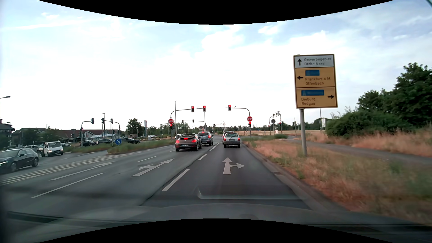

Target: Follow the waypoints while adhering to traffic rules and regulations

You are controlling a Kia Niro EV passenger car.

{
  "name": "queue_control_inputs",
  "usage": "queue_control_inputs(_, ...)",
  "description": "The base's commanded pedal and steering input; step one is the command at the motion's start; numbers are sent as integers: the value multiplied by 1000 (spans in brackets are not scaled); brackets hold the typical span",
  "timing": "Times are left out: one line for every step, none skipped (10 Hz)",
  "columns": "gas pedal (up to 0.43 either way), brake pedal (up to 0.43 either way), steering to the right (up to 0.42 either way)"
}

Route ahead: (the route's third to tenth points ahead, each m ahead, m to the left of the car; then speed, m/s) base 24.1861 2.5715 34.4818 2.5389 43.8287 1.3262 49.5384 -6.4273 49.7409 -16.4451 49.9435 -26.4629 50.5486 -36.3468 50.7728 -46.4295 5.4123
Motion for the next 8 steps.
queue_control_inputs(0,195,-5)
queue_control_inputs(0,195,-4)
queue_control_inputs(0,195,-3)
queue_control_inputs(0,195,-1)
queue_control_inputs(0,195,-1)
queue_control_inputs(0,195,-1)
queue_control_inputs(0,195,-1)
queue_control_inputs(0,195,-1)
